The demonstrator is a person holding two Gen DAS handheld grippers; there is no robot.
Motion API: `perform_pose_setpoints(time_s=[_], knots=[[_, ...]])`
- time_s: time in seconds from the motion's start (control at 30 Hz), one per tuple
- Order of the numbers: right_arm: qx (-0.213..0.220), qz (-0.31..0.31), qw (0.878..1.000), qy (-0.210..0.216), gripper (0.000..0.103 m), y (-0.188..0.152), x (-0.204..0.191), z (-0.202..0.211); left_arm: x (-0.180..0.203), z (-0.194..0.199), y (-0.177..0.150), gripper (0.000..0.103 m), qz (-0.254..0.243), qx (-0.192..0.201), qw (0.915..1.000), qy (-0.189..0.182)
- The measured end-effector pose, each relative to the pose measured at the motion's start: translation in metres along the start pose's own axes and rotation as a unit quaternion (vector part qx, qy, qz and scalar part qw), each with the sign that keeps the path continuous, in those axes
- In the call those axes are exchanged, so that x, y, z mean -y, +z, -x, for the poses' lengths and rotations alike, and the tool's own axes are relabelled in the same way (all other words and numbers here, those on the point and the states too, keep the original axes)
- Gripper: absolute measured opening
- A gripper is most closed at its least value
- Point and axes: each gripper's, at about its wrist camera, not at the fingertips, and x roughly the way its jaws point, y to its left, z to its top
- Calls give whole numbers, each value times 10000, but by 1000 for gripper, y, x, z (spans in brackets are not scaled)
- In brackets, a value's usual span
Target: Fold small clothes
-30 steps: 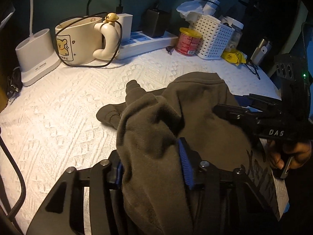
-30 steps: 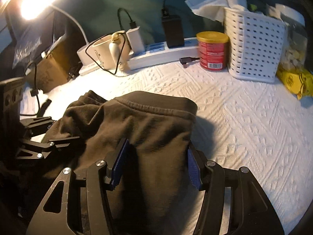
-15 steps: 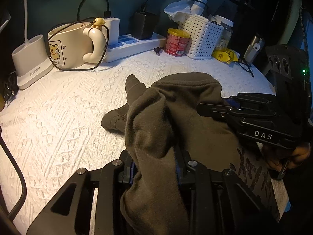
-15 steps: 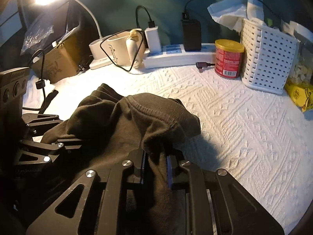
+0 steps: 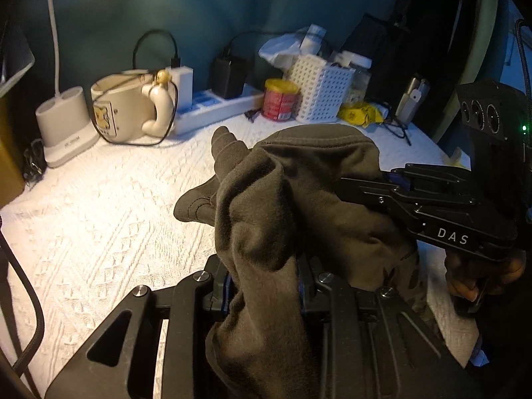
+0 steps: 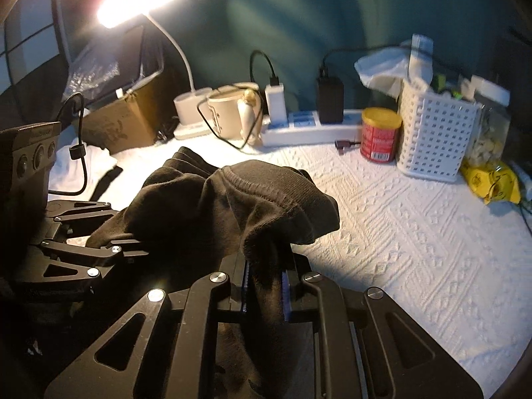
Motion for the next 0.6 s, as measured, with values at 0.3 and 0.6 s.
perform_pose_setpoints(time_s=[0.3,0.6], knots=[[512,172,9985,-104,15,4,-23,51,21,44,1,25,-227,489,9985,80],[900,317,9953,-183,15,1,-42,96,37,80,-11,25,-351,876,9955,97]])
